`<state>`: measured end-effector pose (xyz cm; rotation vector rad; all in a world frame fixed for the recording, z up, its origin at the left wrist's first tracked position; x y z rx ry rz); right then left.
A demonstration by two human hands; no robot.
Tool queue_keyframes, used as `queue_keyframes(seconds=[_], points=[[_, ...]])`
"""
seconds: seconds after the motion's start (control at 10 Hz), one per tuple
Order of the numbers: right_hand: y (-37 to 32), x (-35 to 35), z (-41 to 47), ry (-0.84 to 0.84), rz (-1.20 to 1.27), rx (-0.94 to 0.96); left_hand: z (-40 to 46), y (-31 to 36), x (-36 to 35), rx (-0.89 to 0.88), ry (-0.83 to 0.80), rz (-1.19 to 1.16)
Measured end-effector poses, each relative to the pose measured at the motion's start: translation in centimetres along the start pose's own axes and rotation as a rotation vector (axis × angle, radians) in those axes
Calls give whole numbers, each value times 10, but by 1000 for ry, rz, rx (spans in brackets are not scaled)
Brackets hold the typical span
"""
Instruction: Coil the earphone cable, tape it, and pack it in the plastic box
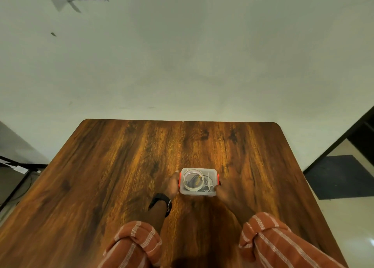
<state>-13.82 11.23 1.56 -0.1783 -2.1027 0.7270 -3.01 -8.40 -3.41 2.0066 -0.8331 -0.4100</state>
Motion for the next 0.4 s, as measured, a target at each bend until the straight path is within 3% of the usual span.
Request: queue_keyframes(seconds=[0.2, 0.3, 0.4], points=[[2, 6, 6, 30, -175, 3, -13, 24, -1, -136, -7, 238], [-37, 39, 27, 205, -345, 168, -12, 78, -10, -360, 10, 571], [-77, 74, 29, 365, -416, 285, -18, 130, -18, -516, 95, 700]])
Point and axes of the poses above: each hand's wrist, its own z-axis towards the middle knuckle, its own x-axis out of the back of the hand, y = z × x, the point moved 10 cm from there along z, towards the middle knuckle, and after that the axes turned 12 degrees about -z, right-handed, at the moved point
